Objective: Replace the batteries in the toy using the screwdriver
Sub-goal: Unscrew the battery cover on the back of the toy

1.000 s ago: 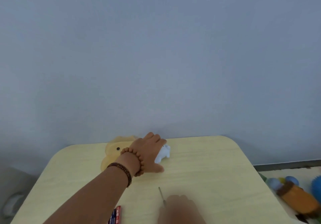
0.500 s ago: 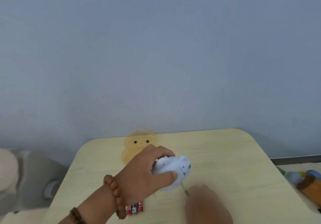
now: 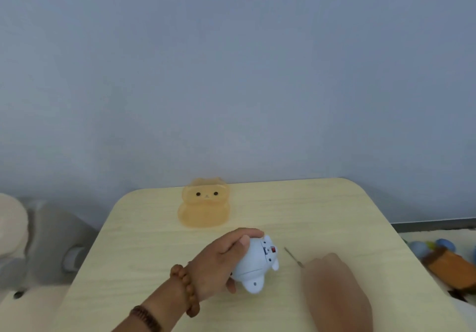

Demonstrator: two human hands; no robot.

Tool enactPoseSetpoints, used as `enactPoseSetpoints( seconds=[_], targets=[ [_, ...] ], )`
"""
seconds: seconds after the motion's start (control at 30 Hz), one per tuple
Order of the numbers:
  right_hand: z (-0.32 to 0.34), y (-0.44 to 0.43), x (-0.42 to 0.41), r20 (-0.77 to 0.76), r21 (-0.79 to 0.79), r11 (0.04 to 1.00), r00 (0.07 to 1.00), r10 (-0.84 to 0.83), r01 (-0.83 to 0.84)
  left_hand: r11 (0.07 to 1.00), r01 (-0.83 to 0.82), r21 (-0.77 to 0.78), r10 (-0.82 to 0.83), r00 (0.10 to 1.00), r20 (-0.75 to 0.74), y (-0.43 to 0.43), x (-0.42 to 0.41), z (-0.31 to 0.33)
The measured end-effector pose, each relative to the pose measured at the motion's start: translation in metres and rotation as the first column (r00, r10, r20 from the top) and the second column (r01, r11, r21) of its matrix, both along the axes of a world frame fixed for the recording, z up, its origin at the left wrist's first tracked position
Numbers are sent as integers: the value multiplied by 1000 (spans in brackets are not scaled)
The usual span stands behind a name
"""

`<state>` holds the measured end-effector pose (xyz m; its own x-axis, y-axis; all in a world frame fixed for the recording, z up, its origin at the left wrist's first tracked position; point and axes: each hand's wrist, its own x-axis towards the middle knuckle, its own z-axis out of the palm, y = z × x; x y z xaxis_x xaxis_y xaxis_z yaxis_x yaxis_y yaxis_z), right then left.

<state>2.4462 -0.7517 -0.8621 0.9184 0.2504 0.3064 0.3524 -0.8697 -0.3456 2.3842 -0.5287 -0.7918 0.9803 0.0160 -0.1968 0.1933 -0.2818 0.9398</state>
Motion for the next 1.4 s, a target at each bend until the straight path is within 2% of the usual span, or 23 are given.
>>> enactPoseSetpoints(
  seconds=[0.07,0.17,0.2,0.33,0.43,0.57,0.63,0.77,0.83,0.93,1.4],
  targets=[
    [0,1,-3,-2,25,1000,1000,-9,9,999,36,32,-36,999,9,0,3,-4],
    [-3,0,-5,-7,83,995,999,-54,54,940,69,334,-105,990,91,1,5,-13],
    [-3,0,-5,-2,100,993,998,-68,67,917,70,392,-119,988,102,-1,6,-14],
    [-1,-2,-8,38,172,982,995,-92,84,920,62,388,-96,993,69,-8,3,-15],
    [4,-8,-9,-5,293,951,995,-102,99,894,58,445,-116,988,106,-8,2,-19],
    [22,-13,-13,-1,498,867,1000,13,-11,887,53,459,-132,981,142,-4,3,-21],
    [37,-13,-15,30,550,831,996,82,-85,885,55,462,-130,983,132,-2,2,-22],
    [65,-16,-14,76,530,813,968,238,-242,845,56,532,-162,974,155,0,2,-25],
    [74,-16,-11,80,421,839,936,343,-344,853,46,520,-164,970,182,2,3,-27],
    [77,-14,-4,25,260,874,908,419,-410,871,38,489,-162,963,214,5,5,-30],
    [75,-6,0,-18,226,870,891,454,-438,880,33,473,-151,965,212,4,7,-32]
  ],
)
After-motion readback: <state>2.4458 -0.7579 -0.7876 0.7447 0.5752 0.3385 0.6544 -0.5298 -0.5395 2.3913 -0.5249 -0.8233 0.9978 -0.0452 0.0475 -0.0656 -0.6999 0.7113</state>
